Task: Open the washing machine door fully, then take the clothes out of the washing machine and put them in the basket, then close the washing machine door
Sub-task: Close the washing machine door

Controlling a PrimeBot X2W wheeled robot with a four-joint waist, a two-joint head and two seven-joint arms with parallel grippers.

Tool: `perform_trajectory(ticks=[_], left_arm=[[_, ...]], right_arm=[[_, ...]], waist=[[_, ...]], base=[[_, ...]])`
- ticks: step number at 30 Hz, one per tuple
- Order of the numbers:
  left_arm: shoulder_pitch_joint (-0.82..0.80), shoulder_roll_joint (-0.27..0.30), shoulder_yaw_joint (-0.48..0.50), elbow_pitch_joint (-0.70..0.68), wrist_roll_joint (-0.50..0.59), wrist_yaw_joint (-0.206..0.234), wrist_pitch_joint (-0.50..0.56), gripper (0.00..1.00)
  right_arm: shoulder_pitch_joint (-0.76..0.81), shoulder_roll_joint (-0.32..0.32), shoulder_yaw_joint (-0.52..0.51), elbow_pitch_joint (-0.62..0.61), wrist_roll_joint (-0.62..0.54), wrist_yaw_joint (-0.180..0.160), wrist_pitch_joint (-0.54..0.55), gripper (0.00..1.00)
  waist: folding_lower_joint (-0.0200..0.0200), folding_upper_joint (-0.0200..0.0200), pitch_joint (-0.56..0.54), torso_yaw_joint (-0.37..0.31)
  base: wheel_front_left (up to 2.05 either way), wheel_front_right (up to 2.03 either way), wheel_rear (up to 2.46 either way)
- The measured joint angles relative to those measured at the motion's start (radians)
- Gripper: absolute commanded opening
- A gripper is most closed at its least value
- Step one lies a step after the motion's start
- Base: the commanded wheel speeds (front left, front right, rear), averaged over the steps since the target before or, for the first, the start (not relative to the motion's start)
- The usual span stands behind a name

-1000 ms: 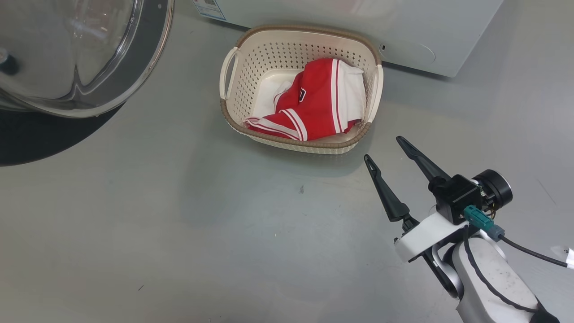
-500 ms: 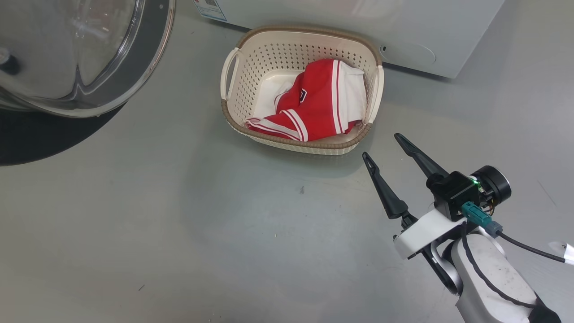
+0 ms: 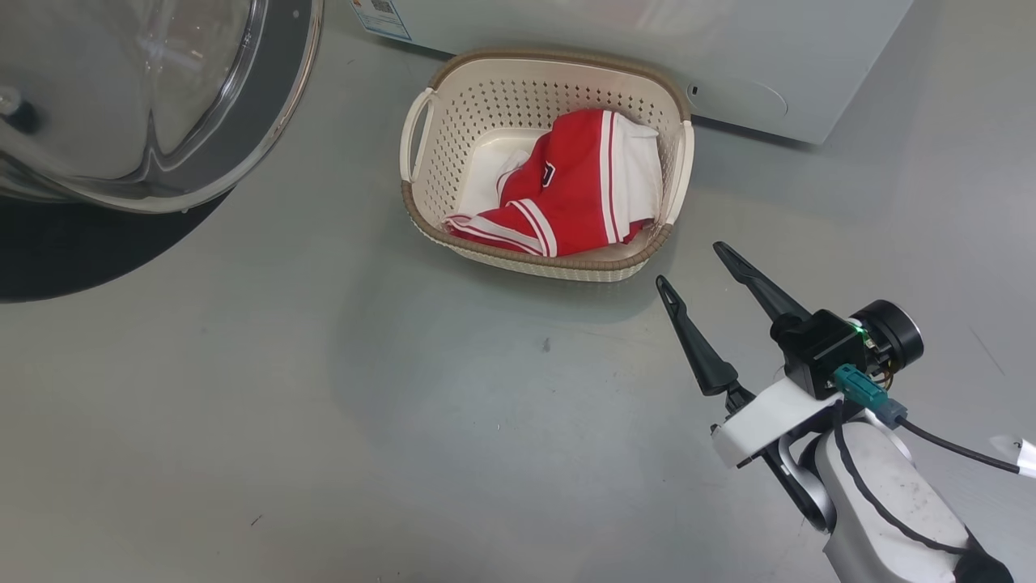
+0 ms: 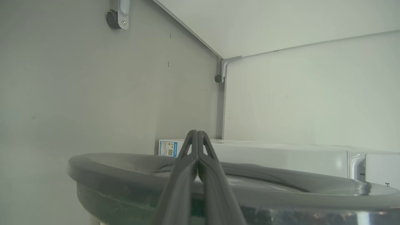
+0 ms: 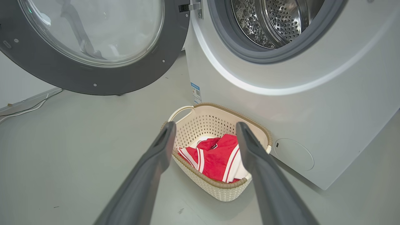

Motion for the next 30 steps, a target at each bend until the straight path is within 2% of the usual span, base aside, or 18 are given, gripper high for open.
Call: perform_trajectory(ticks=[13, 18, 30], left_arm=[[0.001, 0.0, -0.011, 0.028, -0.011, -0.047, 0.08, 0.0], [0.001, -0.028, -0.005, 0.035, -0.057, -0.077, 0.125, 0.0], [0.028, -0.083, -0.009, 0.042, -0.09, -0.145, 0.243, 0.0]], right_arm=[[-0.006, 0.004, 0.0, 0.022, 0.001, 0.0, -0.01, 1.0], [-0.006, 0.009, 0.0, 0.038, 0.002, 0.0, -0.018, 1.0], [0.0, 0.038, 0.006, 0.076, 0.022, 0.0, -0.035, 1.0]], waist=[[0.0, 0.0, -0.017, -0.002], [0.0, 0.0, -0.038, -0.003], [0.0, 0.0, -0.105, -0.014]], base=[[0.0, 0.0, 0.0], [0.0, 0.0, 0.0], [0.0, 0.0, 0.0]])
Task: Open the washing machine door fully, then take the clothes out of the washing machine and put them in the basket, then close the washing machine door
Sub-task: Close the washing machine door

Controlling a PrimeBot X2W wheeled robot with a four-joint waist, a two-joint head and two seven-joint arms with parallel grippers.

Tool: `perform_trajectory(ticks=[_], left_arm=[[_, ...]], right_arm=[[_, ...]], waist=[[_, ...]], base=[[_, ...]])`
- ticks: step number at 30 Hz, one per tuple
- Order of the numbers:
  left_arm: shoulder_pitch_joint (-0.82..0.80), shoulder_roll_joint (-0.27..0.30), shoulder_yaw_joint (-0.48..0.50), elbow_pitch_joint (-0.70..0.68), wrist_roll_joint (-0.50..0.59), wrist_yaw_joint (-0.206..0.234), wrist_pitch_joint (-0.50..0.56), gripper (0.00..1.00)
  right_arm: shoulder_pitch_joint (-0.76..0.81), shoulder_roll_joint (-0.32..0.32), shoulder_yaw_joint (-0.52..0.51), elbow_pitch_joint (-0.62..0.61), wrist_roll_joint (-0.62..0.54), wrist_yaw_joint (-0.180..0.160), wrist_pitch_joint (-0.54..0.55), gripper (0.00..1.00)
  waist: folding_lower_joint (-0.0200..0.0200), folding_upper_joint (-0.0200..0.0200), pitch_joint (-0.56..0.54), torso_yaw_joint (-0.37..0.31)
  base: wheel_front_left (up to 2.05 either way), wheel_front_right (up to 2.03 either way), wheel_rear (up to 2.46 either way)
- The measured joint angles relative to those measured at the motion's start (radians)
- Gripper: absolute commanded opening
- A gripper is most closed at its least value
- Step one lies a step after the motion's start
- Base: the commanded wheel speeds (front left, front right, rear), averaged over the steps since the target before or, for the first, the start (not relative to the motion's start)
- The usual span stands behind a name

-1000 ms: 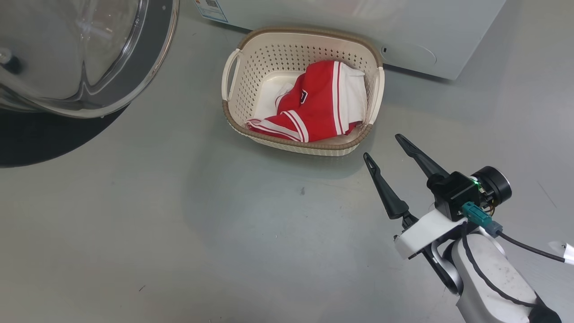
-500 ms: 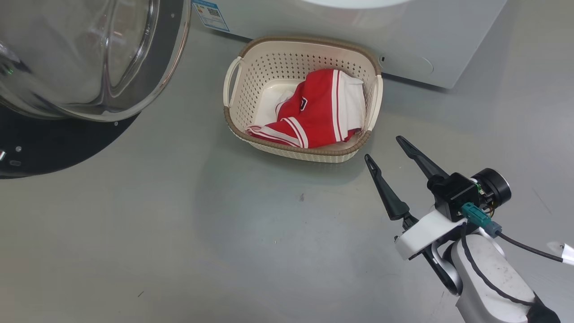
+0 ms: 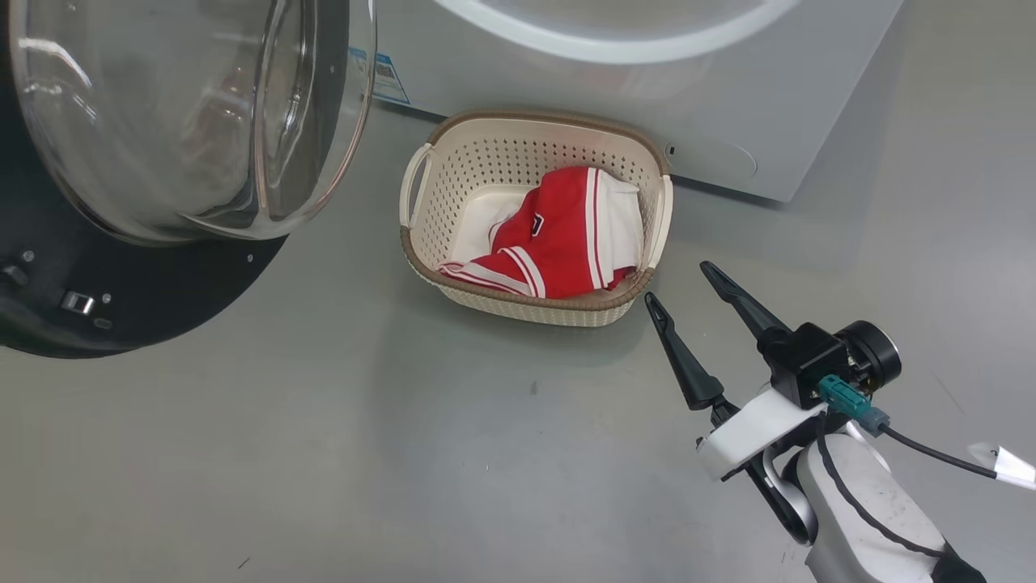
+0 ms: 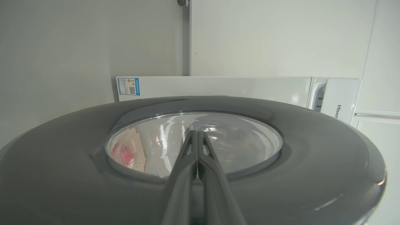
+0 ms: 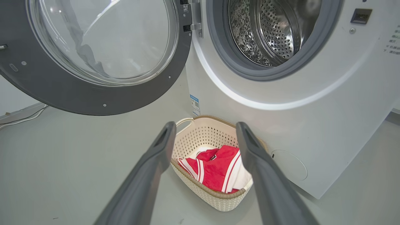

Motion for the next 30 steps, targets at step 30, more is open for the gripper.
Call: perform_trajectory(ticks=[30], left_arm=[[0.193, -0.242, -0.071, -0.202, -0.107, -0.041, 0.303, 0.0]], right_arm=[[0.042, 0.028, 0.006, 0.025, 0.018, -0.004, -0.009, 1.0]], waist=[[0.0, 0.0, -0.101, -0.064]], base=[[0.0, 0.0, 0.0]])
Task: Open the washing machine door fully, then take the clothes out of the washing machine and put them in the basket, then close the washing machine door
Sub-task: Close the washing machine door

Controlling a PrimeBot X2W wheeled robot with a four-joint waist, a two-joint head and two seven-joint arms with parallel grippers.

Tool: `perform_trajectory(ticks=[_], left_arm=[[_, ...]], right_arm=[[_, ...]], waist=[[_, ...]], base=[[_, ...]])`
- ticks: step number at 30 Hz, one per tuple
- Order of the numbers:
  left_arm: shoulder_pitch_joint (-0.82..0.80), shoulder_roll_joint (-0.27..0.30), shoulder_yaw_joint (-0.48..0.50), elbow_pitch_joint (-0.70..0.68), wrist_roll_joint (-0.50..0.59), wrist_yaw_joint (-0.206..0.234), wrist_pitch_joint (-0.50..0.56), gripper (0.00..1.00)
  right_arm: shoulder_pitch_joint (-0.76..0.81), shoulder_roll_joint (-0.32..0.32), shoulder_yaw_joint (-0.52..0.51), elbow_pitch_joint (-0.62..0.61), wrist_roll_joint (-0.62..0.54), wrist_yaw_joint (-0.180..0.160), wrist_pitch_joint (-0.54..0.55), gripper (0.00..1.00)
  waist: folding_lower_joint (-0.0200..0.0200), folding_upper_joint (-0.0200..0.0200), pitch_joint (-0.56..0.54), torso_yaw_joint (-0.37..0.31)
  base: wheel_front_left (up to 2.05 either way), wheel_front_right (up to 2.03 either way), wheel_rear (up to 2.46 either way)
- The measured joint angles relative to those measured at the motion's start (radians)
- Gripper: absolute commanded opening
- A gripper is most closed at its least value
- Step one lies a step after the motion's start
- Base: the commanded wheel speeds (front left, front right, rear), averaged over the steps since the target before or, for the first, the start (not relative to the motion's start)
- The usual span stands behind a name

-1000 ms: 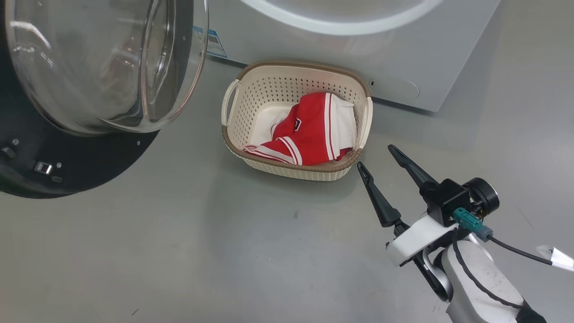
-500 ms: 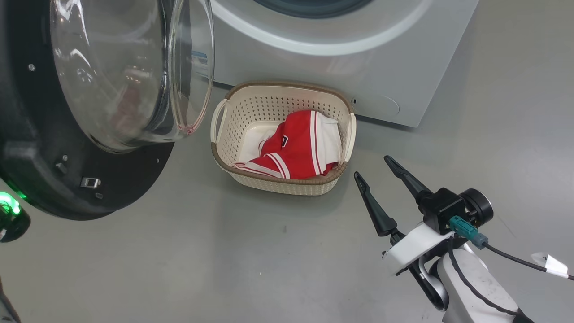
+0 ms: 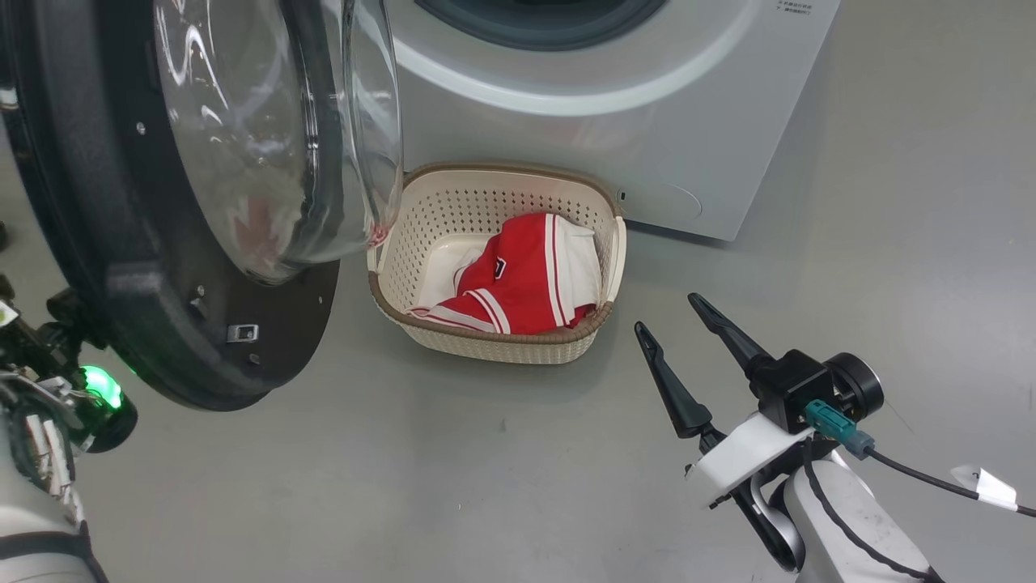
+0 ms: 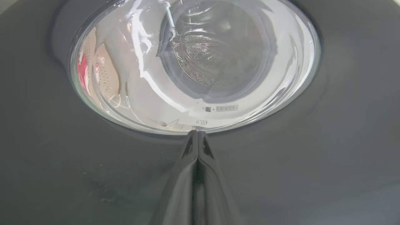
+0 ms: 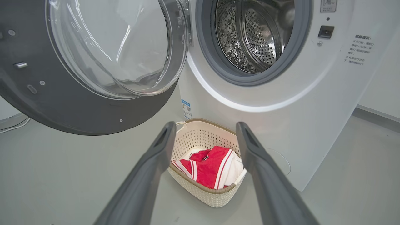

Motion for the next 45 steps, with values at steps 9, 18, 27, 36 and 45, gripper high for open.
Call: perform_trajectory(ticks=[9, 18, 27, 36, 45], left_arm=[[0.056, -0.062, -0.024, -0.092, -0.018, 0.0, 0.048, 0.0], [0.115, -0.074, -0.04, -0.182, -0.049, -0.001, 0.06, 0.0], [0.162, -0.078, -0.056, -0.27, -0.041, -0.001, 0.03, 0.0], [0.214, -0.08, -0.081, -0.419, 0.084, -0.001, -0.132, 0.0], [0.316, -0.016, -0.188, -0.608, 0.294, -0.001, -0.318, 0.0]], right_arm=[[0.003, 0.005, 0.004, 0.002, 0.0, 0.0, 0.0, 1.0], [0.004, 0.01, 0.012, 0.002, 0.006, 0.0, -0.001, 1.0], [0.006, 0.014, 0.01, 0.0, 0.007, 0.0, -0.002, 1.0], [0.026, 0.014, -0.013, -0.005, 0.017, -0.002, -0.009, 1.0], [0.042, 0.015, -0.018, -0.006, 0.018, -0.001, -0.009, 1.0]], waist=[[0.0, 0.0, -0.01, -0.009], [0.0, 0.0, -0.02, -0.023], [0.0, 0.0, -0.023, -0.029], [0.0, 0.0, -0.035, -0.01], [0.0, 0.0, -0.064, 0.014]], base=[[0.0, 0.0, 0.0], [0.0, 0.0, 0.0], [0.0, 0.0, 0.0], [0.0, 0.0, 0.0], [0.0, 0.0, 0.0]])
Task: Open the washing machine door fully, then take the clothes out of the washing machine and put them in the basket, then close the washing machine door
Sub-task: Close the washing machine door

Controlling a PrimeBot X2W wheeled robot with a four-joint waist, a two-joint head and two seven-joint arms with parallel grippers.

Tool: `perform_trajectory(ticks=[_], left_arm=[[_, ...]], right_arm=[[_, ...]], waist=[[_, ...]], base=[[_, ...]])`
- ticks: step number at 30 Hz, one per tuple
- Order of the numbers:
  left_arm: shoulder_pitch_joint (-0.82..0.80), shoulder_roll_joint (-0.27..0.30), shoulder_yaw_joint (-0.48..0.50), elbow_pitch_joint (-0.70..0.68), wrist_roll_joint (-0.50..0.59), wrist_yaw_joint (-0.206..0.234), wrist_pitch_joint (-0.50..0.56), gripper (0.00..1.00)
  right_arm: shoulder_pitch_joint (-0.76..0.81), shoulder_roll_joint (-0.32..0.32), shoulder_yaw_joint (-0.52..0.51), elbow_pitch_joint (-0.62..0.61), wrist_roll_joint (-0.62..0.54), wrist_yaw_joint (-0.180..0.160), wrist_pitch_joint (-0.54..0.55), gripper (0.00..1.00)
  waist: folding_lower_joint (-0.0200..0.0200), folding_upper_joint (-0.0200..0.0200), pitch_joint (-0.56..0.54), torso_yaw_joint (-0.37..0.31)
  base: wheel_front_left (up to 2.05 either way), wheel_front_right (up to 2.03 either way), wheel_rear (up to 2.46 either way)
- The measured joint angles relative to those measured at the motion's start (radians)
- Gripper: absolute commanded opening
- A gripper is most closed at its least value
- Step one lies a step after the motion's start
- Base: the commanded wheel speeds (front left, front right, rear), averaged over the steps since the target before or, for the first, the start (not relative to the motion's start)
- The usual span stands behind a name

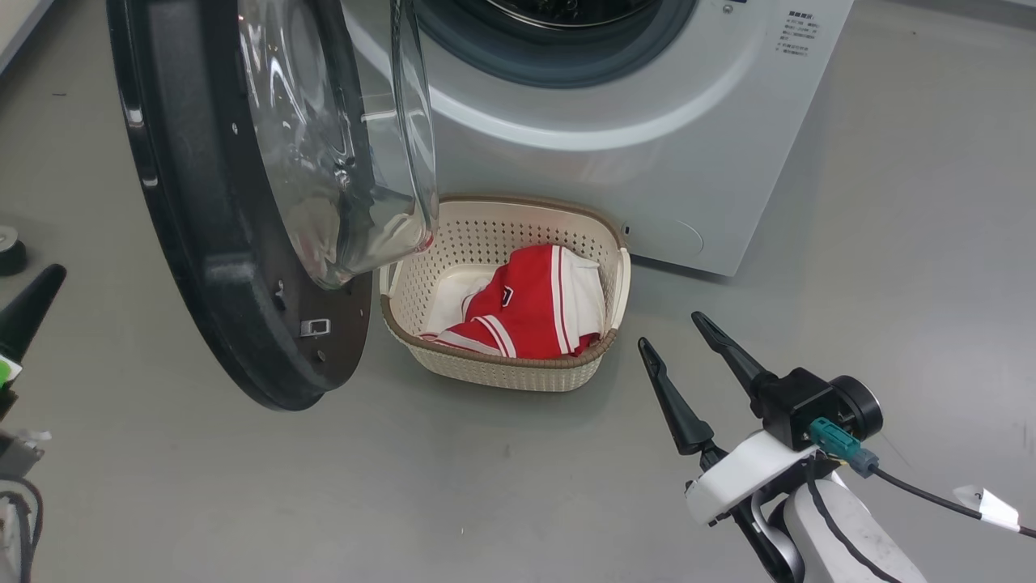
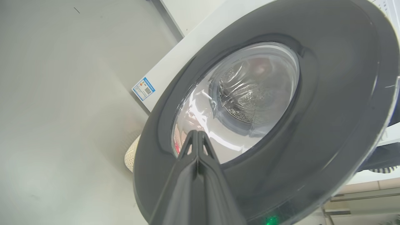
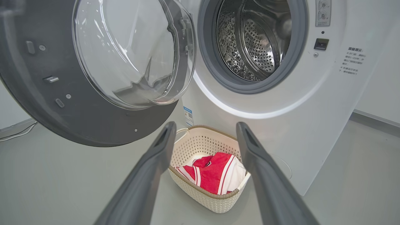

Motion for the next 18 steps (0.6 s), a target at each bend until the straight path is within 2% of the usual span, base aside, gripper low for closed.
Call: perform_trajectory(ticks=[8, 12, 18], left_arm=[[0.155, 0.108, -0.142, -0.139, 0.2, 0.0, -0.219, 0.0], [0.214, 0.126, -0.224, -0.185, 0.243, 0.0, -0.333, 0.0], [0.303, 0.127, -0.285, -0.186, 0.315, 0.0, -0.502, 0.0]], right_arm=[[0.009, 0.005, 0.007, -0.003, 0.008, 0.0, 0.0, 1.0], [0.018, 0.007, 0.008, -0.005, 0.008, 0.0, 0.0, 1.0], [0.022, 0.007, 0.007, -0.007, 0.008, 0.0, 0.0, 1.0]], waist=[[0.0, 0.0, -0.023, 0.01], [0.0, 0.0, -0.025, 0.008], [0.0, 0.0, -0.032, 0.006]], base=[[0.0, 0.0, 0.0], [0.0, 0.0, 0.0], [0.0, 0.0, 0.0]])
